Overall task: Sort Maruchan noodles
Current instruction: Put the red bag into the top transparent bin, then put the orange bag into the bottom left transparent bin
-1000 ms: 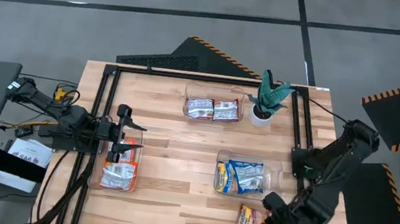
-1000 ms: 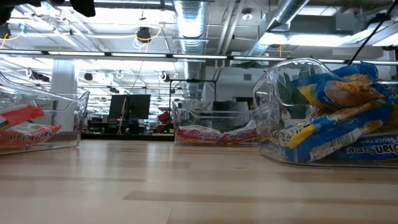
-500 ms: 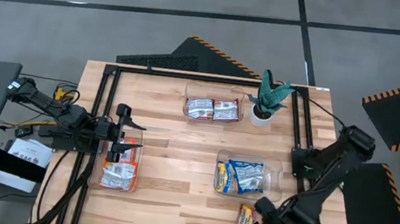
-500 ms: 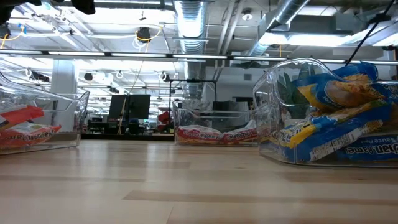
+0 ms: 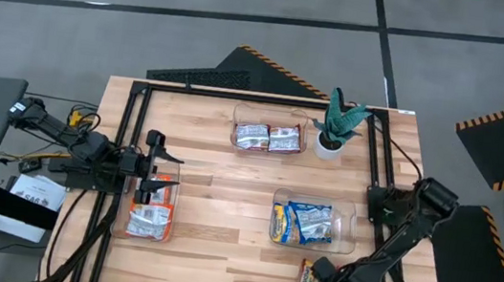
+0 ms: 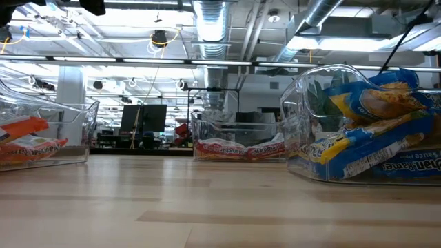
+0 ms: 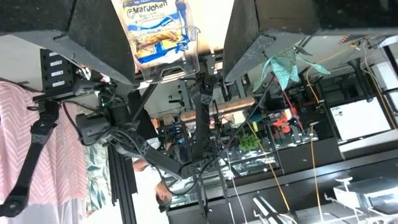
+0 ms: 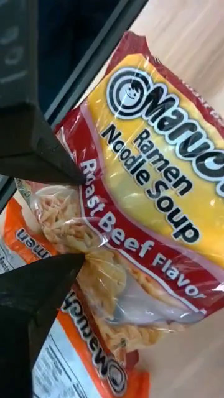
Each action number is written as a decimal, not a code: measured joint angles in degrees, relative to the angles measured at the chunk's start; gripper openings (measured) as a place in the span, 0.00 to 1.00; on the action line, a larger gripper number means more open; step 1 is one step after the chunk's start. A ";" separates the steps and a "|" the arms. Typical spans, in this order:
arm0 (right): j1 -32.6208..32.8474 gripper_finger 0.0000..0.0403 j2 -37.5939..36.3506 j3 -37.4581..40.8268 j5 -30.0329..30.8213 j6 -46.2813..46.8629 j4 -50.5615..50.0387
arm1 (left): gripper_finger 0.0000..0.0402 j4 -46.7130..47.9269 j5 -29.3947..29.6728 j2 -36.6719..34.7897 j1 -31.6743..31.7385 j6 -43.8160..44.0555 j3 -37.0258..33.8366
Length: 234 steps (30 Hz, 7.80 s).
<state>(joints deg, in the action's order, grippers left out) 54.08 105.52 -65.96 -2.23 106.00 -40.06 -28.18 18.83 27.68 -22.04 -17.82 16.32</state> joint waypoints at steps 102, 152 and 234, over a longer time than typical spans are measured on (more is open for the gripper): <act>-71.08 0.56 -12.35 -12.41 14.22 -101.53 19.54 | 0.57 -0.76 -3.53 0.57 -0.13 8.31 0.04; -33.93 0.56 -37.06 -12.39 -10.30 -49.56 -32.39 | 0.57 7.10 -0.33 -4.90 -0.15 8.60 0.04; -25.59 0.04 -3.30 -30.08 8.21 -86.37 13.56 | 0.57 0.91 -3.21 -4.87 -0.13 4.05 0.07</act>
<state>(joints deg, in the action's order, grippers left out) 28.49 102.22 -96.03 5.98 19.64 -26.49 -27.27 15.62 22.81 -22.17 -13.77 16.38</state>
